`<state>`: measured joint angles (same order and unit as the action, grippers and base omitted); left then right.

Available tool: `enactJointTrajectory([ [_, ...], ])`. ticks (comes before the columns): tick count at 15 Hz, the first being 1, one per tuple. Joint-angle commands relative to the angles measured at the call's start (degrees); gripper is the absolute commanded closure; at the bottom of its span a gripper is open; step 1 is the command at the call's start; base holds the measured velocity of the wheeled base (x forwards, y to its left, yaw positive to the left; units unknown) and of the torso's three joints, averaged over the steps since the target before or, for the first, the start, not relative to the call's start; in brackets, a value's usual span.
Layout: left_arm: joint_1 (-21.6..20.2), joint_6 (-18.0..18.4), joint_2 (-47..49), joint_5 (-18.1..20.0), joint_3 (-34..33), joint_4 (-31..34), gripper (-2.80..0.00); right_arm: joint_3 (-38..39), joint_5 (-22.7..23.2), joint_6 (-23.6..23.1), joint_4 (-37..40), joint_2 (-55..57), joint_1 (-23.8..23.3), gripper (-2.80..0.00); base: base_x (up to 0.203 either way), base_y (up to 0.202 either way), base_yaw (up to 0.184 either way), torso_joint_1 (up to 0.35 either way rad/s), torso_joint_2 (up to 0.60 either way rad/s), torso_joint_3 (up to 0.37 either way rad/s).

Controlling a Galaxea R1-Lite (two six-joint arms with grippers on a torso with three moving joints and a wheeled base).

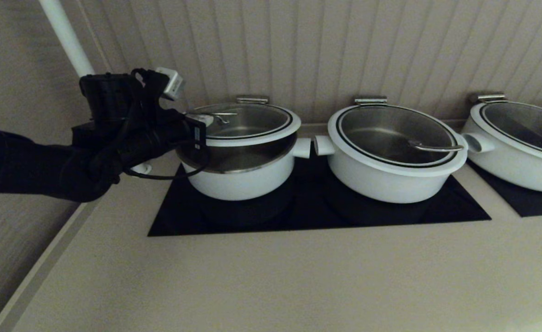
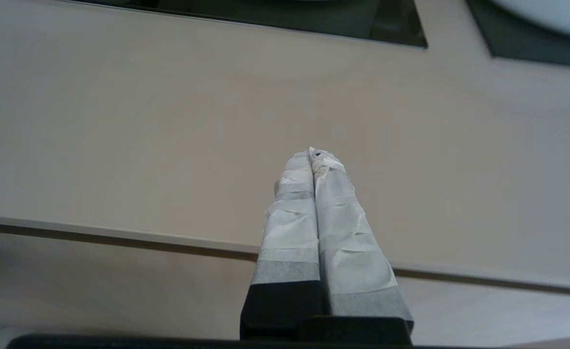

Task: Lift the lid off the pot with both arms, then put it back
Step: Open the food pot lid a small opening with the left arm, then hold the pot lid with the right arm

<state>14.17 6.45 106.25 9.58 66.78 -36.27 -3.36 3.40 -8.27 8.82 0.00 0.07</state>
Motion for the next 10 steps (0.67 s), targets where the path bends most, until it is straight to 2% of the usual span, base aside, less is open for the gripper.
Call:
enactJointTrajectory([
  [1,-0.02,0.06,-0.17,0.00,0.19,-0.29,0.00,0.22,0.37,-0.78,-3.11,0.09,0.01,0.00,0.000,0.000,0.000,0.000,0.00,0.000],
  [4,-0.02,0.06,0.01,0.00,0.28,-0.38,0.00,-3.02,1.19,-0.79,-2.88,0.79,0.01,0.00,0.000,0.000,0.000,0.000,0.00,0.000],
  [7,-0.02,-0.12,0.01,0.09,0.28,-0.55,0.00,-7.17,3.13,-0.82,-3.22,7.88,0.03,0.00,0.000,0.000,0.000,0.000,0.00,0.000],
  [10,-0.10,-0.12,0.09,0.09,0.76,-0.64,0.00,-9.50,4.75,-4.46,-6.15,17.99,0.43,0.00,0.000,0.000,0.000,0.000,0.00,0.000],
])
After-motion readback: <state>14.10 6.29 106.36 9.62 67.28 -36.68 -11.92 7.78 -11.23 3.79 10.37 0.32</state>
